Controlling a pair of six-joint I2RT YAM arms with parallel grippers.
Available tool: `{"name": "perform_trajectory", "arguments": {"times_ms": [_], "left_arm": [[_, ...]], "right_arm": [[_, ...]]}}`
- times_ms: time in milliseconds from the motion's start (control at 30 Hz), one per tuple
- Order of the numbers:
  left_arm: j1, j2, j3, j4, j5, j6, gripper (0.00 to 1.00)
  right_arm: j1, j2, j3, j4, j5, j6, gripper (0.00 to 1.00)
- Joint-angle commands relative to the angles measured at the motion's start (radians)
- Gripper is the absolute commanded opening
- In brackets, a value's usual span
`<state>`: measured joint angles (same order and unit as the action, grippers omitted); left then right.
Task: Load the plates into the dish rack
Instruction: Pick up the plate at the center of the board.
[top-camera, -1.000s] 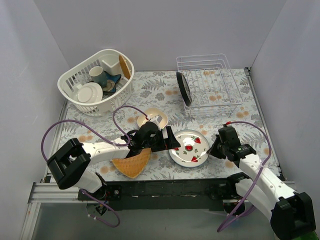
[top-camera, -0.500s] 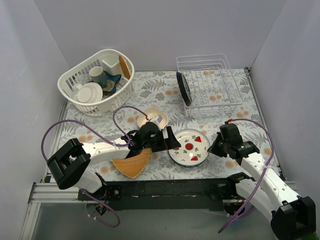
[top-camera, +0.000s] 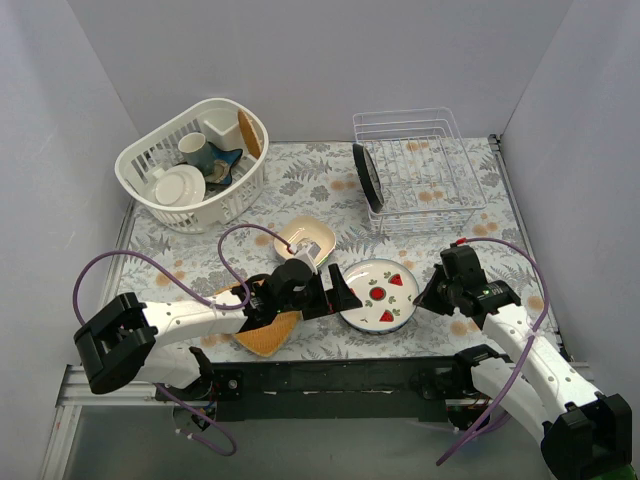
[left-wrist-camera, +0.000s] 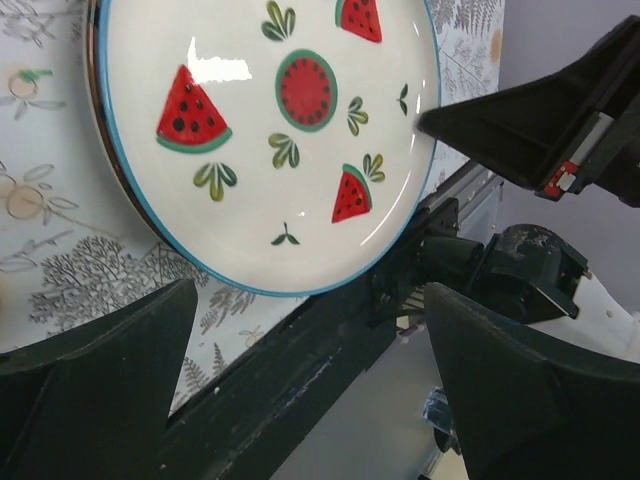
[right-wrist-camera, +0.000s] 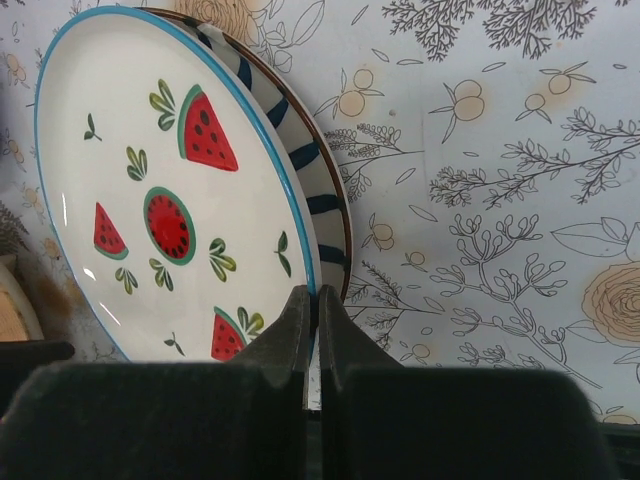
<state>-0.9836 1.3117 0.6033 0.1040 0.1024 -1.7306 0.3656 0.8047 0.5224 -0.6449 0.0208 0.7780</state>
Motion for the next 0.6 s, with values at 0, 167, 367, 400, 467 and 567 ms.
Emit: {"name": "perform_trajectory", "arguments": {"times_ms": [0, 167, 367, 400, 467, 567], "left_arm": [[-0.07, -0.069, -0.04, 0.006, -0.056, -0.105, 0.97], [-0.15, -0.074, -0.056, 0.045, -0.138, -0.176, 0.97], [-0.211, -0.071, -0.08, 0.086, -0.226, -0.244, 0.97], [-0.217, -0.063, -0.082, 0.088, -0.237, -0.25, 0.96], [-0.234, -0.052, -0.082, 0.092, -0.263, -0.276, 0.93], [-0.257, -0.02, -0.08, 0.108, -0.306, -0.31, 0.88]], "right_arm": [[-0.002, -0.022, 0.041, 0.053, -0.082, 0.035, 0.01], [-0.001, -0.041, 0.034, 0.059, -0.114, 0.063, 0.01], [-0.001, -0.079, -0.002, 0.074, -0.186, 0.113, 0.01], [-0.001, -0.084, -0.01, 0.071, -0.189, 0.116, 0.01], [-0.001, -0.101, -0.012, 0.067, -0.193, 0.116, 0.01], [-0.001, -0.119, -0.01, 0.054, -0.193, 0.113, 0.01]]}}
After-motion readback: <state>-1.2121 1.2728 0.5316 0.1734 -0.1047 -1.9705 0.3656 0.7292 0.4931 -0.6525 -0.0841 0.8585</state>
